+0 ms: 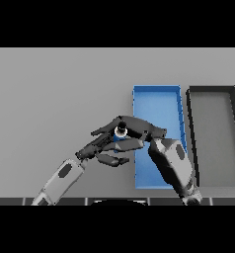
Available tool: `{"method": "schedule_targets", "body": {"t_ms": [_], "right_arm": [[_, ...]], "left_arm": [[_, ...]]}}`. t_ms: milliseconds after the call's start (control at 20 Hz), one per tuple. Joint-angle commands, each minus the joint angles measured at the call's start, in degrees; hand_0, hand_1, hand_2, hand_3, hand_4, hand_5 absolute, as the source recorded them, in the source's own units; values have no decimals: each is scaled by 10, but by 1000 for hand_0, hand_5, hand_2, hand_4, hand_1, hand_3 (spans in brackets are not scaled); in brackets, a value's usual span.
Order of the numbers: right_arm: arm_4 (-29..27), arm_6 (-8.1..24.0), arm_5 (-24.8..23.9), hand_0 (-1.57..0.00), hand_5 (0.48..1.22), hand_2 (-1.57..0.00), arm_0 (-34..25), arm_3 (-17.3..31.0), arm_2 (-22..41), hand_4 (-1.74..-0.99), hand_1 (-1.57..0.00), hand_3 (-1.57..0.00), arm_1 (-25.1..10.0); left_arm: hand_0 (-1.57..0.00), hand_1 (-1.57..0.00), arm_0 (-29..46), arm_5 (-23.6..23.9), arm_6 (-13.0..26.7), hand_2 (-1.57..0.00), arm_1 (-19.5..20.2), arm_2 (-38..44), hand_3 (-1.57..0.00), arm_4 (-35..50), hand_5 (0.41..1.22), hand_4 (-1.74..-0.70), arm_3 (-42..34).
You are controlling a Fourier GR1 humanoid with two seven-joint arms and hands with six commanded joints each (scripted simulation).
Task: Pick up the blue pipe and place it into the blue bin.
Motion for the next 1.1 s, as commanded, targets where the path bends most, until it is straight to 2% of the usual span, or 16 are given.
{"method": "schedule_targets", "body": {"t_ms": [0,150,200,250,400,500,600,650,750,900,1050], "right_arm": [[-32,17,-21,-1571,1221,-1571,-18,-3,-17,-1659,-1571,-1571,-10],[-134,23,-110,-1571,1154,-1571,-107,5,-43,-1699,-1571,-1571,-71],[-153,12,-120,-1571,1141,-1571,-136,19,-62,-1707,-1571,-1571,-78],[-151,-3,-118,-1571,1134,-1571,-161,33,-80,-1714,-1571,-1571,-94],[-141,-24,-154,-1571,1113,-1571,-224,77,-122,-1727,-1571,-1571,-125],[-101,-37,-171,-1571,1117,-1571,-258,132,-144,-1732,-1571,-1571,-148],[-82,-35,-185,-1571,1131,-1571,-262,176,-167,-1735,-1571,-1571,-167],[-59,-38,-176,-1571,1135,-1571,-260,208,-173,-1736,-1571,-1571,-180],[-37,-32,-176,-1571,1129,-1571,-231,242,-184,-1738,-1571,-1571,-189],[-17,-21,-180,-1571,1117,-1571,-176,265,-193,-1740,-1571,-1571,-190],[15,0,-194,-1571,1121,-1571,-108,259,-181,-1740,-1571,-1571,-182]], "left_arm": [[-3,-2,-3,-2,5,-2,-3,0,-2,5,507,-915,-4],[-1,-1,-1,-1,8,-1,-6,-3,-1,0,503,-919,3],[0,0,1,-4,5,0,-2,-2,0,5,503,-917,-5],[0,0,2,-5,2,0,4,0,0,6,503,-915,-11],[0,0,9,-3,-17,1,4,-9,0,-5,499,-907,-17],[1,1,7,-6,-9,1,9,-2,1,5,492,-906,-23],[1,1,11,-6,-6,1,6,-5,1,3,491,-907,-18],[1,1,4,-6,-1,1,5,1,1,7,490,-911,-16],[1,1,10,-6,-4,1,6,0,1,9,487,-910,-18],[1,1,4,-11,4,1,14,10,1,17,489,-898,-17],[1,1,7,-6,11,1,7,5,1,12,478,-893,-16]]}}
